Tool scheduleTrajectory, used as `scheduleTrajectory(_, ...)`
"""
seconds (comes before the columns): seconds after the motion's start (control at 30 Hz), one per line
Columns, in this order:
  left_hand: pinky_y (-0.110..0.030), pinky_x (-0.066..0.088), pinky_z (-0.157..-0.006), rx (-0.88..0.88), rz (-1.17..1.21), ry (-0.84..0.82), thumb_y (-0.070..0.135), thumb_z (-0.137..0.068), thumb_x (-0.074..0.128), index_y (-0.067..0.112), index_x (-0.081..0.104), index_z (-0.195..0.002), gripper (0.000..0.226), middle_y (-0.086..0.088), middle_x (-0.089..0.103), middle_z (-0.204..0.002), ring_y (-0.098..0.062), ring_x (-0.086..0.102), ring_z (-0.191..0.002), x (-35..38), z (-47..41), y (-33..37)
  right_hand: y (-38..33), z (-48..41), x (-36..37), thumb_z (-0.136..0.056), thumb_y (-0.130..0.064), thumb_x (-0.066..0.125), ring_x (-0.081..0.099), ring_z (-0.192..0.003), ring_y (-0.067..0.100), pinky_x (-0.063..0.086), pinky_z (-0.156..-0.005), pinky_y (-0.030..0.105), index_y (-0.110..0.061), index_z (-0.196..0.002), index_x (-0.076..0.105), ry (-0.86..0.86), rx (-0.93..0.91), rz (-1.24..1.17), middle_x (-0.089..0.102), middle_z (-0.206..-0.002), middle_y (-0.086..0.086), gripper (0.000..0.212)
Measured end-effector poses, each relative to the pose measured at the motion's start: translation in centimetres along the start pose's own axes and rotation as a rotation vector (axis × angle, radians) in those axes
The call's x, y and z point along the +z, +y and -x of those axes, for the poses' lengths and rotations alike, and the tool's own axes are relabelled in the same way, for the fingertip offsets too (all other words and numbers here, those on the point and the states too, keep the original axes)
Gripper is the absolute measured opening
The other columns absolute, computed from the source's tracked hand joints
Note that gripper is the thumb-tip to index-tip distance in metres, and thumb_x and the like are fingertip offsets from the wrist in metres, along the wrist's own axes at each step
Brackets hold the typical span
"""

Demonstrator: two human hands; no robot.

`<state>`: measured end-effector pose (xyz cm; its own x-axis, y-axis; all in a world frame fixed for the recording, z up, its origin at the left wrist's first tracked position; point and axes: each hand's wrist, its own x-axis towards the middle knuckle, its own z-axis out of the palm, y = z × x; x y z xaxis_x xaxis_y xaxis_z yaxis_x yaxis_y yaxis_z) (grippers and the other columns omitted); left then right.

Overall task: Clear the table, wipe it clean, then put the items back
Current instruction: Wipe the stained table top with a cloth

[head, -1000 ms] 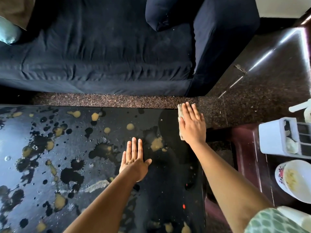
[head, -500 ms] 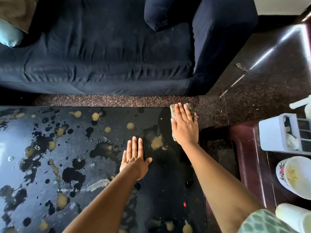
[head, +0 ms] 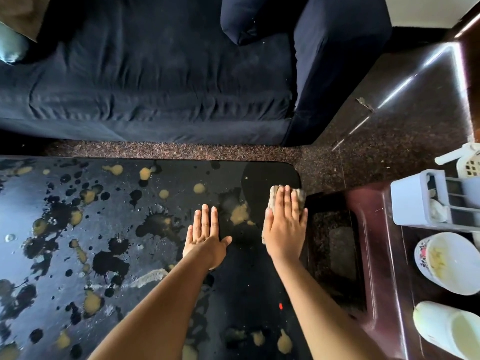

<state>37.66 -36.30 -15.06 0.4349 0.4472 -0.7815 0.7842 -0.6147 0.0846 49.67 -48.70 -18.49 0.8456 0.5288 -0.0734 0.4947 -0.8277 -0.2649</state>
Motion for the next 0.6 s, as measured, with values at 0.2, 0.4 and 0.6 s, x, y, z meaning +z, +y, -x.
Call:
scheduleTrajectory(0.2,-0.038,-0.009,-0.118,0.014,0.023,0.035,0.049,-0.100,0.019,0.020,-0.039,-0.135,0.073,-0.001,-0.044,-0.145,-0.019,-0.034,-0.138,0.1,0.2,-0.1,3.8,5.5,-0.5,-0.095,-0.037,0.036,0.017,-0.145,0.010,0.028,-0.110,0.045,-0.023,-0.150,0.026,-0.160,-0.643,0.112,0.018,-0.157,-0.007,0.058)
scheduleTrajectory(0.4,-0.038,-0.009,-0.117,0.025,0.019,0.046,0.049,-0.100,0.017,0.020,-0.040,-0.133,0.072,-0.002,-0.044,-0.145,-0.019,-0.033,-0.138,0.3,0.2,-0.2,0.0,4.4,0.5,-0.095,-0.039,0.028,0.022,-0.144,0.017,0.022,-0.112,0.046,-0.018,-0.150,0.025,-0.028,0.017,0.011,0.023,-0.156,0.000,0.059)
scheduleTrajectory(0.6,-0.038,-0.010,-0.117,0.041,0.027,0.055,0.050,-0.099,0.017,0.019,-0.036,-0.138,0.073,-0.002,-0.043,-0.146,-0.019,-0.033,-0.138,0.3,0.3,-0.3,6.6,5.8,-0.8,-0.093,-0.037,0.036,0.016,-0.145,0.011,0.031,-0.108,0.045,-0.025,-0.150,0.022,-0.178,-0.676,0.172,0.021,-0.156,-0.007,0.060)
